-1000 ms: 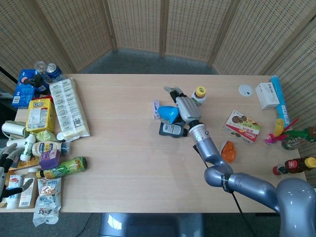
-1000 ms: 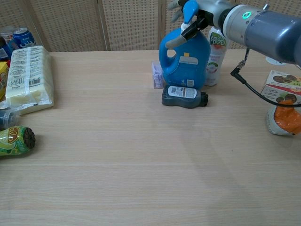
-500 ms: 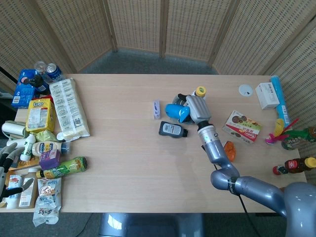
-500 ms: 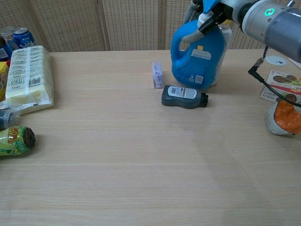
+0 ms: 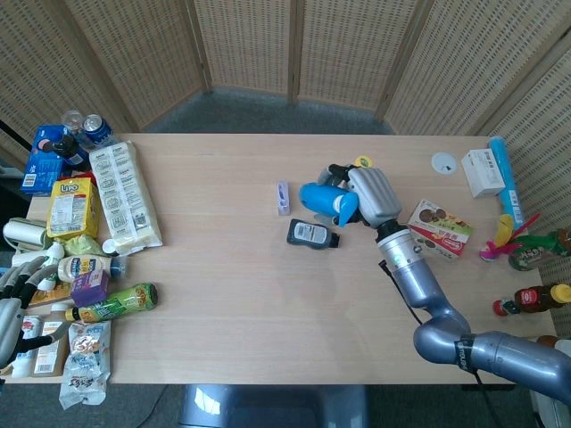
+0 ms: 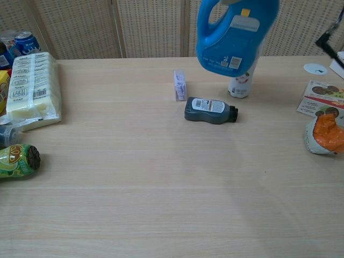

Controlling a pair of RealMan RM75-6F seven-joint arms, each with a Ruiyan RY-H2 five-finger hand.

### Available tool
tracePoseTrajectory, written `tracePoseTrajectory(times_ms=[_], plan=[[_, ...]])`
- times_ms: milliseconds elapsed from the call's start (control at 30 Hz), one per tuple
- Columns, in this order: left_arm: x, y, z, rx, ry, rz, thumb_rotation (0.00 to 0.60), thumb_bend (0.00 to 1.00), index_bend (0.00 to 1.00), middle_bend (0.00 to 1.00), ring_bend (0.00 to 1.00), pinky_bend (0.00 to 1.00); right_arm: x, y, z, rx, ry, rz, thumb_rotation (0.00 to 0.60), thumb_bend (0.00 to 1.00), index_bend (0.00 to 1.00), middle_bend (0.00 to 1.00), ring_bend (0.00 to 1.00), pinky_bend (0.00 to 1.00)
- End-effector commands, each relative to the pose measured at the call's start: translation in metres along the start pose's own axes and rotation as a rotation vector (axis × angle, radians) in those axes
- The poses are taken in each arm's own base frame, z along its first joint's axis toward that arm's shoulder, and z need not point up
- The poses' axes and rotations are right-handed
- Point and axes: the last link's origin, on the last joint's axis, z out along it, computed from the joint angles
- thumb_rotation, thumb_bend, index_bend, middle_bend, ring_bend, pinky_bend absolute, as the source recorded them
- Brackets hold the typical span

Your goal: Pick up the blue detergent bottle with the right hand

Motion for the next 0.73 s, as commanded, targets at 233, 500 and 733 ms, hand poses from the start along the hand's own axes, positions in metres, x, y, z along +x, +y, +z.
tracePoseTrajectory(times_ms=[233, 500, 733], plan=[[-0.001, 0.000, -0.003, -0.004, 0.000, -0.005, 0.600, 0.25, 0.16, 0.03, 0.00, 0.00, 0.053, -0.031, -0.001, 0.042, 0.045, 0.043, 0.600, 0.03, 0.75, 1.00, 1.00, 0.96], [0.004, -0.003, -0.010, 0.011, 0.018, -0.003, 0.600, 0.25, 0.16, 0.03, 0.00, 0.00, 0.084, -0.050, 0.001, 0.082, 0.087, 0.070, 0.600, 0.02, 0.75, 1.00, 1.00, 0.96], [0.005, -0.003, -0.010, 0.014, 0.021, -0.006, 0.600, 0.25, 0.16, 0.03, 0.00, 0.00, 0.093, -0.058, -0.002, 0.096, 0.086, 0.078, 0.600, 0.02, 0.75, 1.00, 1.00, 0.96]])
